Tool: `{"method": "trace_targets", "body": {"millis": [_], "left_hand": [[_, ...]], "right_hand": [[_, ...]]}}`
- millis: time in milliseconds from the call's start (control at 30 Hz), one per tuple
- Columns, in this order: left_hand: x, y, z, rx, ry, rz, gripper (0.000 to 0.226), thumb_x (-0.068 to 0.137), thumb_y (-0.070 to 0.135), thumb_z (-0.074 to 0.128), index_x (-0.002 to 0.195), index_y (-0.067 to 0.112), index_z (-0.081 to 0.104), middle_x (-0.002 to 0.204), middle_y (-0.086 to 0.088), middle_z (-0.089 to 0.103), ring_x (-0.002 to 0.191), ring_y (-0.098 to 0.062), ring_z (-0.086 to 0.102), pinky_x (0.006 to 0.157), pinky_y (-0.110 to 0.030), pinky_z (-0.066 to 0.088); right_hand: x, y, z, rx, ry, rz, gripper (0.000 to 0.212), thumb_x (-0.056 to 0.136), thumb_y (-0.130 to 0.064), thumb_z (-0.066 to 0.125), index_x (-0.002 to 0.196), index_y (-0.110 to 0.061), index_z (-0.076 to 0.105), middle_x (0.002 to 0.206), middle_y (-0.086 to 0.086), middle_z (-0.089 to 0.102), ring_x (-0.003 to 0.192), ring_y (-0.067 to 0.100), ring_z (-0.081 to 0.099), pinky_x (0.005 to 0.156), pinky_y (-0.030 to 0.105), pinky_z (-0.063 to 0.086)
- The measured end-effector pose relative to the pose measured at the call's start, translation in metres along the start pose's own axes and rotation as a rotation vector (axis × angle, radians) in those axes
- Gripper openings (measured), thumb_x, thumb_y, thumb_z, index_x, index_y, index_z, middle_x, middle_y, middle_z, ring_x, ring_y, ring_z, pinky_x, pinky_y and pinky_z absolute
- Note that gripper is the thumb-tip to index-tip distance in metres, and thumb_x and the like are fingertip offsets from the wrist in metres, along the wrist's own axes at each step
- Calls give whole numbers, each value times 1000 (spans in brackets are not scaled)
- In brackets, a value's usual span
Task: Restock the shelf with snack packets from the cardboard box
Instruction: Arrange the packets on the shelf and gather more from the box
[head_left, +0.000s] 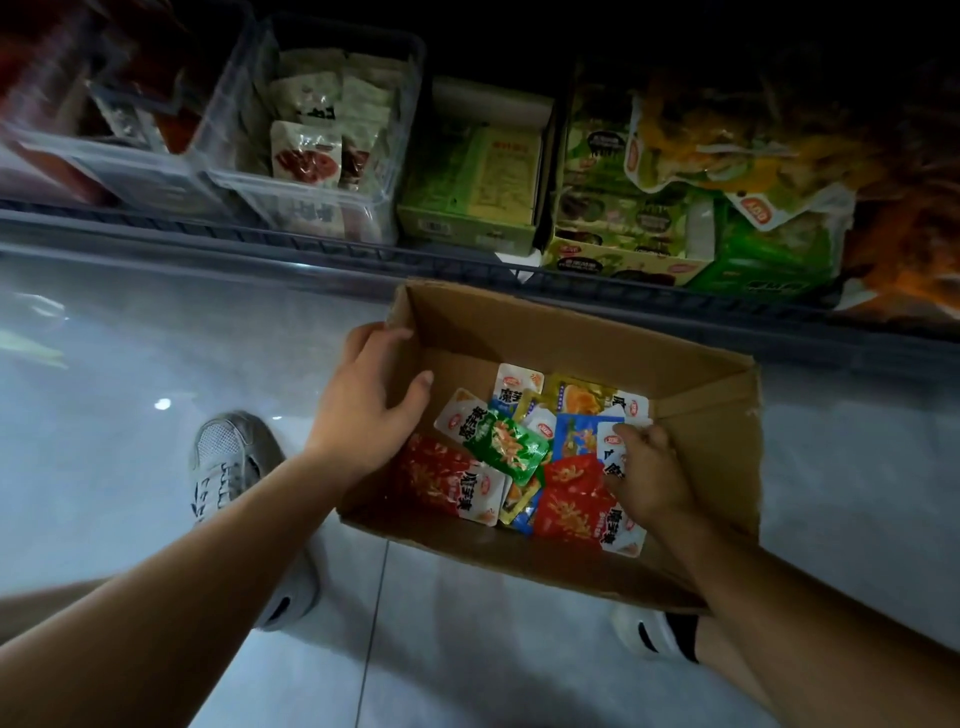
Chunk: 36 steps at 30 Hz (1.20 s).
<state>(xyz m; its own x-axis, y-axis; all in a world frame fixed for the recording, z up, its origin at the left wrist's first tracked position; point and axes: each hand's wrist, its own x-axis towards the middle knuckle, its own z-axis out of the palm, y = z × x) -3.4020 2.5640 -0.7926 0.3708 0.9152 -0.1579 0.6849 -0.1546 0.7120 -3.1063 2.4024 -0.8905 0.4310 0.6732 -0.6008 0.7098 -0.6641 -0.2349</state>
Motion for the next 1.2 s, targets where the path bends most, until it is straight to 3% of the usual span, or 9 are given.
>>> {"method": "trace_targets", "body": {"millis": [333, 433, 533, 600, 733, 867, 967, 1100, 1200], "left_hand": [[-1, -1, -1, 6, -19, -16, 52, 98, 36, 64, 145, 23, 46, 144, -2, 43, 116, -18, 53, 93, -34, 47], [-3, 1, -5, 55, -38, -18, 54, 95, 39, 66, 144, 25, 47, 152, -2, 32, 131, -30, 49, 104, -44, 48], [-6, 17, -9, 154, 17, 151, 53, 94, 42, 66, 142, 24, 51, 159, -3, 29, 146, -30, 33, 117, -50, 36], [-9, 35, -7, 106, -55, 201, 52, 94, 44, 65, 141, 23, 54, 152, -2, 44, 141, -22, 41, 115, -47, 40], [-16, 71, -5, -419, -525, -141, 47, 93, 36, 72, 137, 27, 58, 124, 9, 71, 107, -3, 70, 95, -28, 58], [-14, 58, -10, -521, -438, -180, 18, 99, 23, 65, 115, 28, 68, 107, 7, 78, 98, -11, 75, 88, -35, 60], [-3, 39, -19, -623, -258, -225, 14, 100, 16, 63, 109, 25, 69, 104, 4, 79, 96, -17, 76, 87, -40, 60], [6, 22, -24, -673, -102, -284, 16, 98, 17, 66, 113, 22, 69, 104, 1, 78, 99, -20, 75, 85, -38, 60], [9, 16, -23, -724, -72, -341, 27, 95, 23, 70, 122, 19, 68, 111, -5, 77, 102, -24, 75, 90, -45, 60]], "right_hand": [[-12, -9, -18, 37, 98, -165, 21, 88, -18, 72, 102, -31, 63, 125, 4, 65, 110, 24, 59, 91, 41, 52], [-21, -31, -51, 160, 2, -223, 16, 95, -19, 65, 105, -31, 61, 121, 1, 61, 96, 16, 58, 70, 30, 48], [-31, -62, -97, 165, 5, -323, 23, 93, -26, 69, 112, -33, 60, 110, -5, 61, 95, 12, 59, 75, 32, 50], [-43, -88, -124, 282, 19, -401, 24, 89, -24, 74, 107, -35, 62, 106, -10, 64, 97, 8, 61, 80, 32, 53], [-66, -137, -147, 573, -7, -519, 28, 82, -14, 81, 100, -29, 65, 91, -7, 74, 84, 7, 71, 71, 32, 61], [-63, -143, -136, 806, 11, -480, 29, 86, -21, 77, 112, -19, 64, 97, -1, 75, 87, 12, 73, 75, 28, 60], [-40, -101, -107, 591, 61, -354, 25, 92, -27, 70, 115, -22, 63, 103, -3, 70, 92, 10, 68, 83, 30, 56], [-16, -30, -41, 219, -205, -289, 27, 90, -12, 71, 110, -28, 62, 107, 1, 68, 99, 16, 66, 92, 45, 56], [-16, -10, -9, -29, -293, -288, 41, 88, -20, 74, 126, -24, 62, 124, 1, 63, 113, 16, 60, 98, 35, 51]]}}
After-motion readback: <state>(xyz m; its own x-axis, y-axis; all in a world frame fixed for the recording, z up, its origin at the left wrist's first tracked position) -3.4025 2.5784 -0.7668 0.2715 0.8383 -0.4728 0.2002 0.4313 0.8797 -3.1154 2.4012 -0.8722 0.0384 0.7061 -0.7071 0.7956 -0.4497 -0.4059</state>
